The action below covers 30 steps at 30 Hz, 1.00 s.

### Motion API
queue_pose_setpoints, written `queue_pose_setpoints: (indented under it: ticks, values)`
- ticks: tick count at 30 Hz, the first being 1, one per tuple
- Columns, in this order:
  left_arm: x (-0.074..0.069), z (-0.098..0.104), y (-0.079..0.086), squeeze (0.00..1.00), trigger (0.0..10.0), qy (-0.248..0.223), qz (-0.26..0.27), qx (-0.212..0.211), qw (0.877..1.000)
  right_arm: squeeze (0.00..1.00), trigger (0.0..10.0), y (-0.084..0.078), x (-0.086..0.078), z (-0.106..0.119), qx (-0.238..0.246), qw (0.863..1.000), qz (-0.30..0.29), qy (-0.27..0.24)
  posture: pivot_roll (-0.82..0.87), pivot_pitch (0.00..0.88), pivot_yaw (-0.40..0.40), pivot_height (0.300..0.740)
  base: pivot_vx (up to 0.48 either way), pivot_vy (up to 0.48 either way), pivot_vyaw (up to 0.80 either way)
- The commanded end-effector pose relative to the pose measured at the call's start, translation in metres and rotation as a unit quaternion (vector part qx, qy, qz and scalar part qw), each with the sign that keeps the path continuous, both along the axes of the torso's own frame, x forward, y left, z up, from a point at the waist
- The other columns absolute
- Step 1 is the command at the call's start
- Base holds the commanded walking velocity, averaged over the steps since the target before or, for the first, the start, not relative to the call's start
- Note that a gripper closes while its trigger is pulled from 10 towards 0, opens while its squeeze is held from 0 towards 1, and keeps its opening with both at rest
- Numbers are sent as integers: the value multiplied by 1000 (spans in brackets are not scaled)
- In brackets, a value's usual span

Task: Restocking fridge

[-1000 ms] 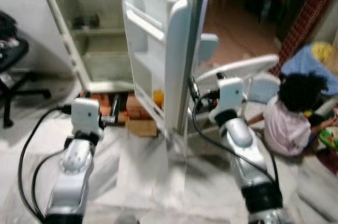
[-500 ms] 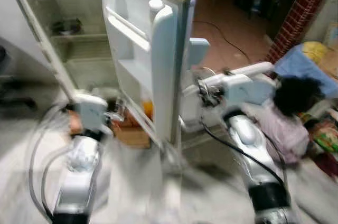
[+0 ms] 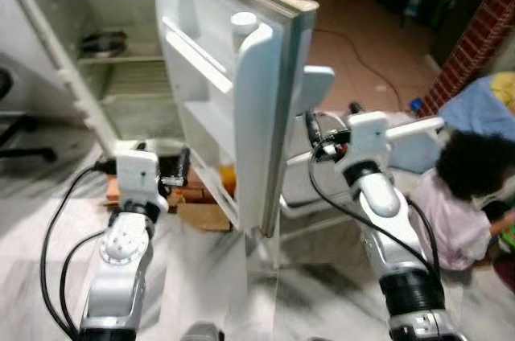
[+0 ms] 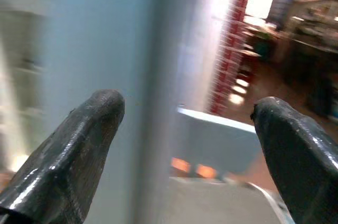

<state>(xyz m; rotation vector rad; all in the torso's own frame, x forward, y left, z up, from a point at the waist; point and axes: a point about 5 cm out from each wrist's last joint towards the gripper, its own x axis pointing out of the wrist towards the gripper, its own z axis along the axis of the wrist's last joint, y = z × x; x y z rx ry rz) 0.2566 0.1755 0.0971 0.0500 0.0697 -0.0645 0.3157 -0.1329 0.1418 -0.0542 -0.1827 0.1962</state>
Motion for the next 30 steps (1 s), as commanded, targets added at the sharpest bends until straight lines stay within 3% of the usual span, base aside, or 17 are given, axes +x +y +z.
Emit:
queue_pose_setpoints:
  ticks: [1, 5, 10, 16, 25, 30]
  values:
    - [-1, -2, 4, 0, 10000, 13, 3, -7, 1000, 0, 10000, 8, 6, 6, 2, 1000, 13, -9, 111, 0, -36, 740, 0, 0, 800]
    - [-2, -1, 0, 0, 10000, 15, -15, -17, 1000, 0, 10000, 12, 12, 5, -2, 1000, -1, -4, 121, 0, -38, 740, 0, 0, 730]
    - [-3, -1, -1, 0, 10000, 25, -16, -15, 999, 0, 10000, 12, 14, 5, 0, 1000, -17, -1, 121, 0, -37, 740, 0, 0, 0]
    - [-4, 1, -3, 0, 10000, 28, -27, -27, 999, 0, 10000, 1, 16, 6, -2, 998, -61, 2, 116, 0, -34, 740, 0, 0, 0]
    - [-4, 1, -5, 0, 10000, 35, -34, -27, 998, 0, 10000, -20, 11, -32, -23, 991, -92, 99, 120, 0, -37, 740, 0, 0, 0]
    - [-3, 1, -6, 0, 10000, 36, -38, -26, 998, 0, 10000, -25, 37, -3, -5, 991, -123, 42, 126, 0, -32, 740, 0, 0, 0]
